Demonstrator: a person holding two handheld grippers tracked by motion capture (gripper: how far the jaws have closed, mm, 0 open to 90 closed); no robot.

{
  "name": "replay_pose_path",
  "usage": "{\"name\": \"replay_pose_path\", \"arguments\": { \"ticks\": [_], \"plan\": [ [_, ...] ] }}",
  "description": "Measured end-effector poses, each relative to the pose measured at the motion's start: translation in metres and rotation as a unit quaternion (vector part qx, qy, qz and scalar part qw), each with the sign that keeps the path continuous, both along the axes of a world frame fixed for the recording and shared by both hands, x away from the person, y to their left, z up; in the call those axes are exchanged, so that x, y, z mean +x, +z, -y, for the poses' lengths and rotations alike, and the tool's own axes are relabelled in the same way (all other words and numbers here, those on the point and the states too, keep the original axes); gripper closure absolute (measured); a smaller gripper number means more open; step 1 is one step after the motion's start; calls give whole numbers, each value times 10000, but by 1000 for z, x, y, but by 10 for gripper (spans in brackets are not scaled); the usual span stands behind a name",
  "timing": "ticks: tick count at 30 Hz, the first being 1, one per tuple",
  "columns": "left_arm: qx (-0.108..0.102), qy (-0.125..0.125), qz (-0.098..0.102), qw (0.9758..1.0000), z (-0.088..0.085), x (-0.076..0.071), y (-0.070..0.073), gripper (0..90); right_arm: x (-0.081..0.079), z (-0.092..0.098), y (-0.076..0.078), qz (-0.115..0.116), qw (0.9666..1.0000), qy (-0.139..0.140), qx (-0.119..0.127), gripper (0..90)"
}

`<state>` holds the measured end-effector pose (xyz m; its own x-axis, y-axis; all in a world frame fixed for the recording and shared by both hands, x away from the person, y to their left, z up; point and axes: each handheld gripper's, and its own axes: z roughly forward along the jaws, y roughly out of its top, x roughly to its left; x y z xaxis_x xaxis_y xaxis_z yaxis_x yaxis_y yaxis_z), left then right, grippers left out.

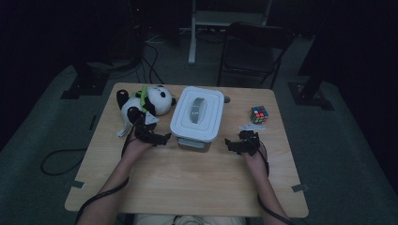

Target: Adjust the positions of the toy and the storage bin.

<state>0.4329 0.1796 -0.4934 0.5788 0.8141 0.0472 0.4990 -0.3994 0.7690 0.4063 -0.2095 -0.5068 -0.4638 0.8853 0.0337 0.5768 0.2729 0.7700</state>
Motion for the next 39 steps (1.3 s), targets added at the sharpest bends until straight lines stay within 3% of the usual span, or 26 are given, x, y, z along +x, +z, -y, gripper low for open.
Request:
{"name": "replay_pose_path", "arguments": {
  "ticks": [6,11,15,19,25,30,33,36,39],
  "plan": [
    [55,-20,-18,10000,9,10,0,9,9,-8,-2,-28,10000,53,-23,134],
    [115,136,-3,9998,14,20,-1,9,19,-13,-3,-50,10000,-2,76,135],
    [27,251,-47,9997,16,27,-4,9,28,-18,-4,-25,10000,-8,83,137],
    [144,289,-25,9995,19,32,-6,9,35,-21,-5,-48,10000,17,79,137],
    [152,421,3,9990,21,37,-6,9,45,-23,-6,-82,9999,-24,116,137],
    [118,503,6,9987,23,43,-3,9,49,-28,-5,-75,9996,-24,275,137],
    [119,505,-9,9987,24,43,-3,9,50,-31,-2,2,9998,-48,213,148],
    [116,475,-45,9988,24,43,-3,9,50,-28,1,-29,9993,-4,368,150],
    [64,283,-164,9994,30,43,-3,9,49,-28,2,2,9994,38,334,170]
  ]
}}
